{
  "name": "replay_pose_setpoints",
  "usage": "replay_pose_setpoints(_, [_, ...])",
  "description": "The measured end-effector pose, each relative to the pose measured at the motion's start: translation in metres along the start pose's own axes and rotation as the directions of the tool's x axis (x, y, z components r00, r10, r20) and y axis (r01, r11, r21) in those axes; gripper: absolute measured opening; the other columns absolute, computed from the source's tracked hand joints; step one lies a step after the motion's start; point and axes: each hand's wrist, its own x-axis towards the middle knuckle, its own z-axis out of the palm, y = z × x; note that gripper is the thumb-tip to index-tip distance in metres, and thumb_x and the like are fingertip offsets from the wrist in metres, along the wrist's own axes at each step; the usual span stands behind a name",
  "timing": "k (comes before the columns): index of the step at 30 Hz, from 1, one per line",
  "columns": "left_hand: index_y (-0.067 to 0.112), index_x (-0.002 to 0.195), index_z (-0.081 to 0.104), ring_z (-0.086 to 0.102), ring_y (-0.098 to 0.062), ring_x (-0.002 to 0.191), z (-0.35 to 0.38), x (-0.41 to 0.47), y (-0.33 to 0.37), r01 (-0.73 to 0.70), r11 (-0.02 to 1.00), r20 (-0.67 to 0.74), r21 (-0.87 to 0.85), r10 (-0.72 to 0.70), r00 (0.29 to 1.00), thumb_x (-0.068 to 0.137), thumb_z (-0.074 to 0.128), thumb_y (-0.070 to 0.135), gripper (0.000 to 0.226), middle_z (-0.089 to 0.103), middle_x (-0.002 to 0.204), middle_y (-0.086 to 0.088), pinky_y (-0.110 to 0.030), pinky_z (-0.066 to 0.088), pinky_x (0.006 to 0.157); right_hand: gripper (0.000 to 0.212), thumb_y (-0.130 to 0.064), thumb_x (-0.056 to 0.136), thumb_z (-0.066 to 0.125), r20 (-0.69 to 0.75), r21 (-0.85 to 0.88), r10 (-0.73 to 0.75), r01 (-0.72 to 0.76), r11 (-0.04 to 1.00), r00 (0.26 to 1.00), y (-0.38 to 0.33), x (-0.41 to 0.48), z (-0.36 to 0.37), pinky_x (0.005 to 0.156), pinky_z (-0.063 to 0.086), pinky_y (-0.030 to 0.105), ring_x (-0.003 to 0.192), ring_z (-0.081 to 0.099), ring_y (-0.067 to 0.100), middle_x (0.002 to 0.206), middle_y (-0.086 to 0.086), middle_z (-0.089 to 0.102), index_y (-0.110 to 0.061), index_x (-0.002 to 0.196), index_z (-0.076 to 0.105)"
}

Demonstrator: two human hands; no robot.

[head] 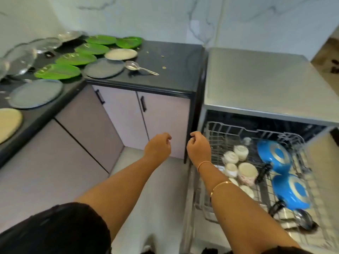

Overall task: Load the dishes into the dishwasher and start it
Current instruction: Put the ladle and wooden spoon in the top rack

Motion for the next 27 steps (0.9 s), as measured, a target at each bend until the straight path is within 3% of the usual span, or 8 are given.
replay_pose_setpoints(6, [0.012,0.119,0.056,0.058,-0.027,0.098,-0.092,0.019,-0.088,0.076,0.997,-0.125,-0.020,-0.078,0.989,0.096,0.040,0.015,0.028,0.061,0.114,-0.011,-0.035,0.047,0.081,0.028,-0.008,0.096,0.038,0.042,0.073,-0.098,0.095,0.993,0.994,-0.097,0.014,0.067,0.066,0.035,0.026,0.089,0.058,0.029,0.104,0.017,0.062,-0.005,0.117,0.055])
replay_pose_setpoints(14, [0.011,0.118,0.057,0.059,-0.024,0.095,-0.125,0.062,-0.135,0.119,0.988,-0.199,-0.096,-0.136,0.970,0.095,0.041,0.013,0.029,0.063,0.112,-0.010,-0.030,0.045,0.075,0.027,-0.009,0.095,0.039,0.034,0.027,-0.207,0.206,0.978,0.978,-0.152,0.072,0.107,0.073,0.041,0.025,0.096,0.057,0.025,0.109,0.013,0.061,-0.006,0.117,0.056])
replay_pose_setpoints(16, [0.011,0.118,0.058,0.059,-0.023,0.094,-0.130,0.081,-0.140,0.111,0.988,-0.201,-0.108,-0.131,0.971,0.095,0.042,0.013,0.028,0.063,0.110,-0.009,-0.030,0.046,0.076,0.025,-0.008,0.095,0.040,0.023,0.020,-0.224,0.224,0.974,0.974,-0.161,0.096,0.118,0.070,0.041,0.026,0.089,0.056,0.024,0.104,0.014,0.062,-0.006,0.112,0.057])
replay_pose_setpoints(22, [0.010,0.117,0.057,0.059,-0.022,0.096,-0.145,0.176,-0.148,0.102,0.984,-0.248,-0.147,-0.137,0.959,0.094,0.045,0.014,0.027,0.063,0.109,-0.008,-0.033,0.049,0.080,0.022,-0.007,0.092,0.041,0.014,0.034,-0.286,0.285,0.958,0.958,-0.193,0.197,0.156,0.069,0.040,0.027,0.084,0.052,0.018,0.098,0.009,0.062,-0.005,0.099,0.061])
replay_pose_setpoints(27, [0.013,0.114,0.057,0.059,-0.019,0.096,-0.155,0.278,-0.147,0.180,0.961,-0.244,-0.209,-0.230,0.942,0.093,0.047,0.016,0.023,0.064,0.108,-0.004,-0.028,0.042,0.074,0.022,-0.006,0.090,0.041,0.012,-0.005,-0.353,0.353,0.936,0.935,-0.218,0.298,0.181,0.075,0.041,0.034,0.093,0.055,0.030,0.097,0.014,0.062,-0.004,0.098,0.062])
